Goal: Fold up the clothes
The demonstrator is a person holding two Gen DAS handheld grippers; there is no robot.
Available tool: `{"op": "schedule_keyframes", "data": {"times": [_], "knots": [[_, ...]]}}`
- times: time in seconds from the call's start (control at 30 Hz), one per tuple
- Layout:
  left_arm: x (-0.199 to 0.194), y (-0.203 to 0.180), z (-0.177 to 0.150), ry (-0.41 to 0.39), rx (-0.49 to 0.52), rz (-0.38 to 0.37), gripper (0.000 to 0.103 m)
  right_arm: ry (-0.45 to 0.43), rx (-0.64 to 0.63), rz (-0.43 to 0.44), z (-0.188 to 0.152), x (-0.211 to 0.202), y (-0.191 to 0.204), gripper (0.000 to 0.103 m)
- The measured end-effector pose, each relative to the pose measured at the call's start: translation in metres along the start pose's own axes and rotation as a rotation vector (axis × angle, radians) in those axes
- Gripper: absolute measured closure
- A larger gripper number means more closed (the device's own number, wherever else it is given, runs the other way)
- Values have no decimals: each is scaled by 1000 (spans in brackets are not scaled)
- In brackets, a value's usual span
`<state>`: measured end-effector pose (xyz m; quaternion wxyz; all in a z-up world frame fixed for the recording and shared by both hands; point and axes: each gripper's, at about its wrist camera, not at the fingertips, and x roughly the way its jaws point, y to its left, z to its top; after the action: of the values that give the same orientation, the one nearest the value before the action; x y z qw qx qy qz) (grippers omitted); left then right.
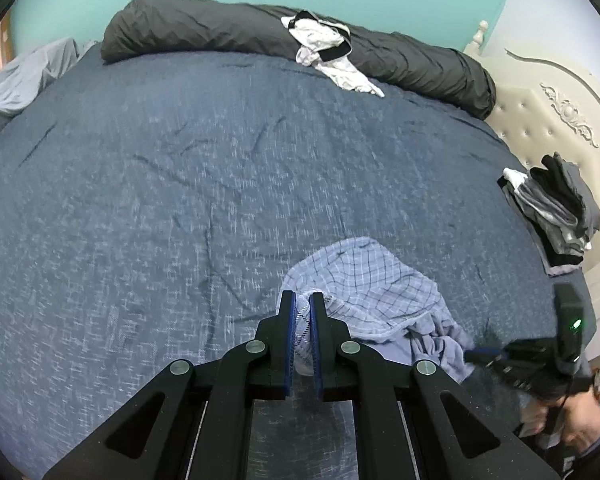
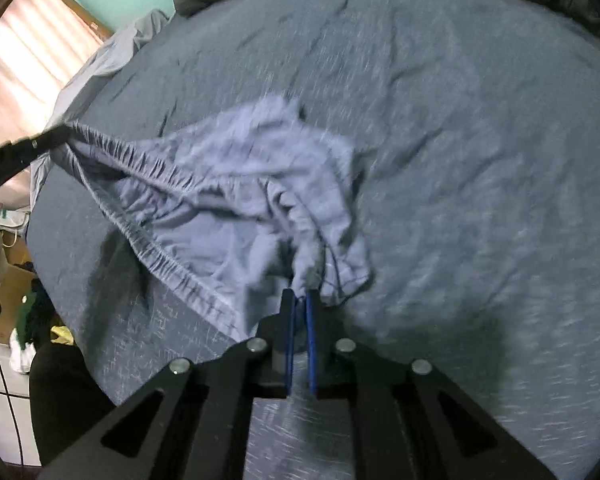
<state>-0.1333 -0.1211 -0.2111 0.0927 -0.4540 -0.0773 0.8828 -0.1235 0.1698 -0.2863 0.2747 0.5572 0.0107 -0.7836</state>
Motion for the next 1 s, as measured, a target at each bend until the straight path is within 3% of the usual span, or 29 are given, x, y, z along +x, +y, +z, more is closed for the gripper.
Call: {"op": "schedule_keyframes", "data": {"times": [0.3,0.53,0.73,1.0], "knots": [[-56,-14,36,-93,21,-29,96,-122,-102,-155,51,-110,-7,99],[-121,-33,66,-178,50,-82,96,-120,-215,-207,77,-170,13,99],[-113,-43,73,-129,74,-73,96,-109,-308,-252,99,-216,28,99],[-16,-33,42,54,41,-38,96,71,-252,-255,101,-104,-4,99]]}}
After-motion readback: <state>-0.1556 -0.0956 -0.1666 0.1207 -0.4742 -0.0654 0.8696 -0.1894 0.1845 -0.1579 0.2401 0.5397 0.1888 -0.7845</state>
